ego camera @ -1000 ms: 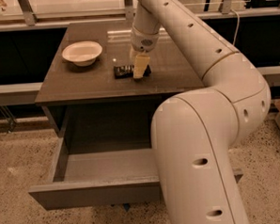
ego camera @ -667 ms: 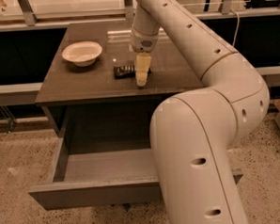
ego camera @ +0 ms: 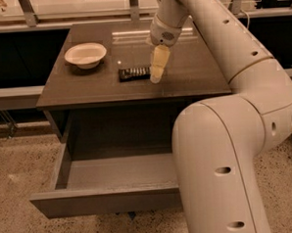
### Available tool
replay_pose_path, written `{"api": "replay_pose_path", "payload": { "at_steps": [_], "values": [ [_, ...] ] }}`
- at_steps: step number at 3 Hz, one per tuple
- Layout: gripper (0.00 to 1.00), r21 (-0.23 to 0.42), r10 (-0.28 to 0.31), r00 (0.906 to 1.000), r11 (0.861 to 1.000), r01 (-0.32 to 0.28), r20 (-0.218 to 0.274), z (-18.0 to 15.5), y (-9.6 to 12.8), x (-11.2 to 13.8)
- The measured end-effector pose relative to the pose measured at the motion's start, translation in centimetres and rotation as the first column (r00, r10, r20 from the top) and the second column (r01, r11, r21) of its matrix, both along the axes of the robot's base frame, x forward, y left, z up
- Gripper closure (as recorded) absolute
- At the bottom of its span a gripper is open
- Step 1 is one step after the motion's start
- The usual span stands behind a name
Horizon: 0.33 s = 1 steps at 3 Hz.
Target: Pick rxbar chocolate from top drawer and place on counter
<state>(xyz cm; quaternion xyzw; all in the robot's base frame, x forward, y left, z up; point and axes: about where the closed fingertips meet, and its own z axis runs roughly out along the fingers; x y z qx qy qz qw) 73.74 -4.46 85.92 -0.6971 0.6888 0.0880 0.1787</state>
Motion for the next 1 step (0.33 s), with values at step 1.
{"api": "replay_pose_path", "payload": {
  "at_steps": [1],
  "values": [
    [0.0,0.015,-0.003,0.9998,1.0,0.003,0.019,-0.08,0.58,0.69]
  ]
}}
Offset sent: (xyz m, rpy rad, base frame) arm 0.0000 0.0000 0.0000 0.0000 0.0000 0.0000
